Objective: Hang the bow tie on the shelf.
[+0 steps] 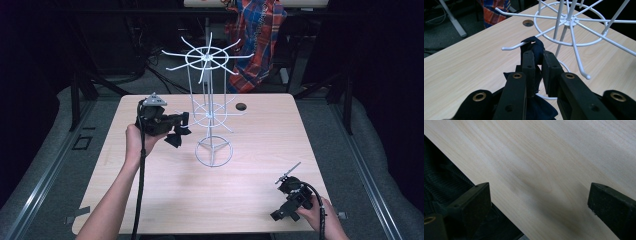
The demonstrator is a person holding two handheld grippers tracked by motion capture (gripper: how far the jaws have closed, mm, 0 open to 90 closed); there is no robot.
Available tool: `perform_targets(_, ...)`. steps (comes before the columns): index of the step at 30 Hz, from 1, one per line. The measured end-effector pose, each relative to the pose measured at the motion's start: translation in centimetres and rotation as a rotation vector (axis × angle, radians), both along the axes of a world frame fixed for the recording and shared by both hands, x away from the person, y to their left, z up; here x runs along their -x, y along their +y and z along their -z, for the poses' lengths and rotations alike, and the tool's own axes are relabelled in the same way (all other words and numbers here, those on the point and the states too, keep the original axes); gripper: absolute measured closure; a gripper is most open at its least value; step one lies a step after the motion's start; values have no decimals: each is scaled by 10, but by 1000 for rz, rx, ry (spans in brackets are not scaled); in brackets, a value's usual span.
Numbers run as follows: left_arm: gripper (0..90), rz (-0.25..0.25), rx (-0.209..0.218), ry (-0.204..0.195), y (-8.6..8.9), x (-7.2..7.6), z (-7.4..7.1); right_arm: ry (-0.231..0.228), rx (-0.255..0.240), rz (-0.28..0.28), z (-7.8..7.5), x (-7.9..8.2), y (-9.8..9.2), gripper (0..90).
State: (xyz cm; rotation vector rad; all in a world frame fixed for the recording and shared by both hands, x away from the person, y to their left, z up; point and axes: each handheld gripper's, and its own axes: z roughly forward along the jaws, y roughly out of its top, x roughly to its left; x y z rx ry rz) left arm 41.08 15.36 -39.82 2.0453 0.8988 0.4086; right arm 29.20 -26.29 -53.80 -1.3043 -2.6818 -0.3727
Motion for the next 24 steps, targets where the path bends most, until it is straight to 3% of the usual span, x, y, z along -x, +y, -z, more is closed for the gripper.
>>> perform_targets(6,816,18,-10,4,-5,1,1,1,17,-18,-1,-1,-1,45)
perform_targets(11,817,21,-13,20,-8,1,4,6,-12,9,0,2,0,45)
perform_targets(17,817,20,-9,29,-9,-1,11,10,19,-17,-2,0,-1,44)
perform_targets(18,817,22,-10,33,-9,-2,11,6,-10,6,0,1,0,44)
perform_targets(24,817,26,-5,42,-11,-4,20,4,13,-18,-1,0,-1,45)
